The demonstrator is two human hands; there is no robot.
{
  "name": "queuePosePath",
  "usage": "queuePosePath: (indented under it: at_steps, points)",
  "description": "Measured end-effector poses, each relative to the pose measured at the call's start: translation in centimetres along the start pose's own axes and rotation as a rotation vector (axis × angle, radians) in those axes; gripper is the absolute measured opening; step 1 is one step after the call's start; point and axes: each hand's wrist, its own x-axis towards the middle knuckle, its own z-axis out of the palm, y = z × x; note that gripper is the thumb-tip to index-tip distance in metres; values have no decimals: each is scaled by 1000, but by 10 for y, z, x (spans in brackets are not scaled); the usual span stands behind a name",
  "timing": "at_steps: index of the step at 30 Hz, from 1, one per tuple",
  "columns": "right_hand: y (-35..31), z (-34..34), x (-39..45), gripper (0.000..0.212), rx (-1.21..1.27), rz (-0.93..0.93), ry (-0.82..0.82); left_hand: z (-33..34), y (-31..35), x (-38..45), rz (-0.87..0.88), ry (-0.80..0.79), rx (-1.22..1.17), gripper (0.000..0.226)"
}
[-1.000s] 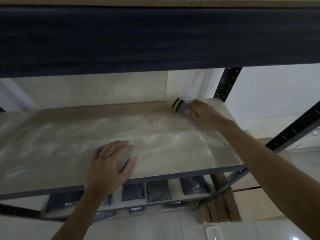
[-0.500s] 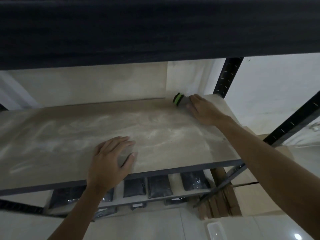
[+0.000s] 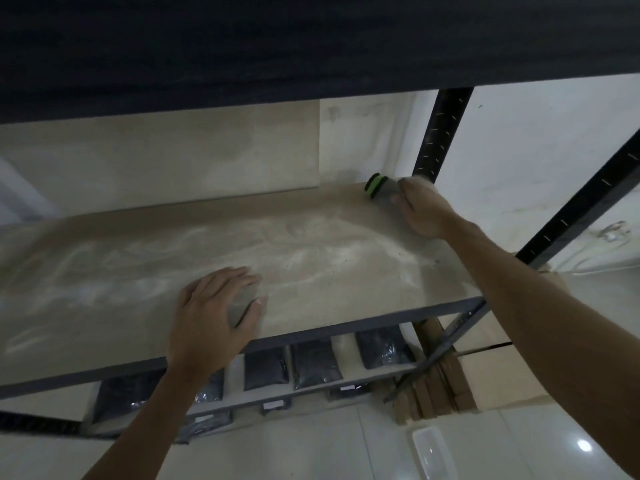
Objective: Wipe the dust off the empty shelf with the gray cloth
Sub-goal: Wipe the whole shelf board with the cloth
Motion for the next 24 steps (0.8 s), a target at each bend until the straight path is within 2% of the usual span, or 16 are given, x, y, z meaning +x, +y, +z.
queuePosePath:
  at_steps: [7,10,12,15,18,22,24]
  points:
    - [-42,3,-54,28,154,-177,-99,1,-2,0,-7,-12,13,40]
    - [-41,-12,-51,35,128,-181,-143,-1,0,0,-16,-26,11,42]
    - [-27,-28,-38,37,129,-104,-51,-2,1,0,-20,-33,2,41]
    - [2,-39,-32,29,70,212,78,-3,1,0,-33,-42,-8,41]
    - [15,-25,-45,34,-46,383,36,-3,0,0,-30,-40,-7,43]
    - [3,-10,-67,38,-24,369,84,-3,1,0,-16,-31,-14,43]
    - [-11,-5,-79,34,27,285,70,-2,0,0,-15,-35,-11,43]
